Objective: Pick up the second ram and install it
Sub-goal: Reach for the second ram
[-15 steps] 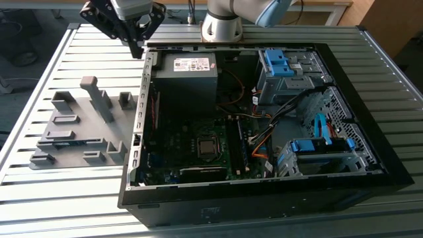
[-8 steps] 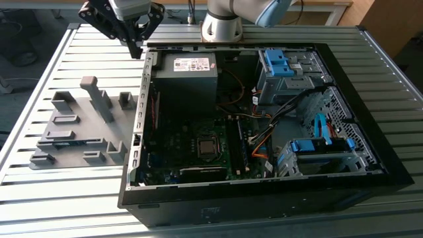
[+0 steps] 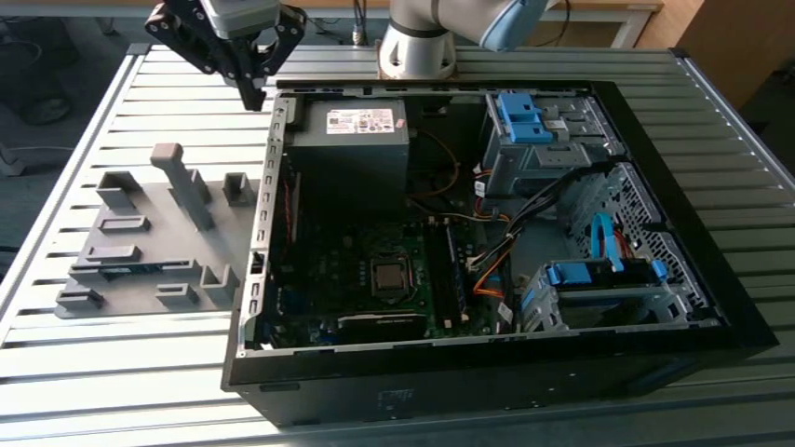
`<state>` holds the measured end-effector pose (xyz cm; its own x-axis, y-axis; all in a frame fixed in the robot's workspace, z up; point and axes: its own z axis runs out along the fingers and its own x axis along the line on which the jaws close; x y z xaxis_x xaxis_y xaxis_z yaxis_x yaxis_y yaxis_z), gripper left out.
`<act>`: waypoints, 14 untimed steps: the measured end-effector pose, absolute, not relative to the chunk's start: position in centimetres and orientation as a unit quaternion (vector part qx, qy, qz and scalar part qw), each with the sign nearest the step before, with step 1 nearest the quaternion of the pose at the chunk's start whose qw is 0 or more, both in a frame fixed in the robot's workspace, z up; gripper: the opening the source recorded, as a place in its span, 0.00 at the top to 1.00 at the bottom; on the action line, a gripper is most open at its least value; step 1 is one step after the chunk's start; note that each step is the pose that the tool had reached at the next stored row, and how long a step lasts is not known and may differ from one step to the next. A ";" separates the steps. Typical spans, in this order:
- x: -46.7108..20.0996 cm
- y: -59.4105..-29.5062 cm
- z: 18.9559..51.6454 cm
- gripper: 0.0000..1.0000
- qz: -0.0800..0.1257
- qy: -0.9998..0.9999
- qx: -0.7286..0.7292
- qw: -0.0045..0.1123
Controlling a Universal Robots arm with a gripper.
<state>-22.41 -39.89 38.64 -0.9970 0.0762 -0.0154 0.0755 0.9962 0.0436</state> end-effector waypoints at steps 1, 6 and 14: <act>-22.4 -39.9 38.6 0.89 0.022 0.999 0.038 0.009; -22.6 -39.9 38.6 0.89 0.022 0.999 0.038 0.009; -22.7 -39.9 38.6 0.89 0.022 0.999 0.038 0.009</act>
<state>-22.72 -39.89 38.62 -0.9970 0.0763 -0.0154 0.0755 0.9962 0.0437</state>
